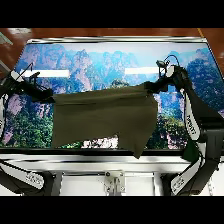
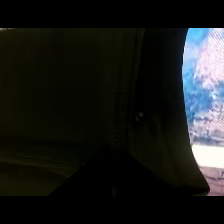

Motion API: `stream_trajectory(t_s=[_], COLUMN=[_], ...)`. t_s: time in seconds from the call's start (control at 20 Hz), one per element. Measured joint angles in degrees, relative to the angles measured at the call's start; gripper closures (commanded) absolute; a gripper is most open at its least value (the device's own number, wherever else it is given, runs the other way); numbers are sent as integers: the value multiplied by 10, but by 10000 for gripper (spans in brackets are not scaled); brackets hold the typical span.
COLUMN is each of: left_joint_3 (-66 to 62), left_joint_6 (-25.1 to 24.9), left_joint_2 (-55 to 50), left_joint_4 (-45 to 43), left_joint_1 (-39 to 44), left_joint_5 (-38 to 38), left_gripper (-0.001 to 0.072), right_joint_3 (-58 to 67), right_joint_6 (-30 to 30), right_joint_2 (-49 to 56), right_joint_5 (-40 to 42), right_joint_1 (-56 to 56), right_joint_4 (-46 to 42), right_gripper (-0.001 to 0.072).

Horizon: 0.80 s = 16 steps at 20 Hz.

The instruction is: Fold the shirts.

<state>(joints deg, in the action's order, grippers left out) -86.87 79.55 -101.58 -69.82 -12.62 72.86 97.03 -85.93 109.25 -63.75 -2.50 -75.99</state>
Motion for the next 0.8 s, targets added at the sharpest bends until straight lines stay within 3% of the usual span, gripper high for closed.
stream_trajectory(t_s=[0.05,0.1,0.15,0.2,0.25,0.4,0.45,0.65,0.8], left_joint_3=[5,12,17,21,23,21,20,33,135], left_joint_6=[9,16,23,28,32,37,38,28,-5], left_joint_2=[-2,-3,-3,-4,-4,9,20,90,176], left_joint_4=[0,-1,-2,-3,-3,-2,-6,-42,-55], left_joint_1=[1,2,2,3,3,-4,-10,-56,-121], left_joint_5=[9,19,26,34,40,74,84,143,165], left_gripper=[644,529,349,253,206,158,34,30,30], right_joint_3=[0,0,0,0,0,1,1,0,-41], right_joint_6=[-5,-10,-15,-19,-20,-9,-2,28,68], right_joint_2=[4,7,9,10,9,-19,-36,-115,-174], right_joint_5=[-22,-37,-47,-52,-54,-63,-74,-169,-257], right_joint_1=[1,1,2,2,3,6,10,56,132], right_joint_4=[-5,-8,-12,-13,-16,-18,-21,-84,-39], right_gripper=[648,634,528,259,129,129,129,133,132])
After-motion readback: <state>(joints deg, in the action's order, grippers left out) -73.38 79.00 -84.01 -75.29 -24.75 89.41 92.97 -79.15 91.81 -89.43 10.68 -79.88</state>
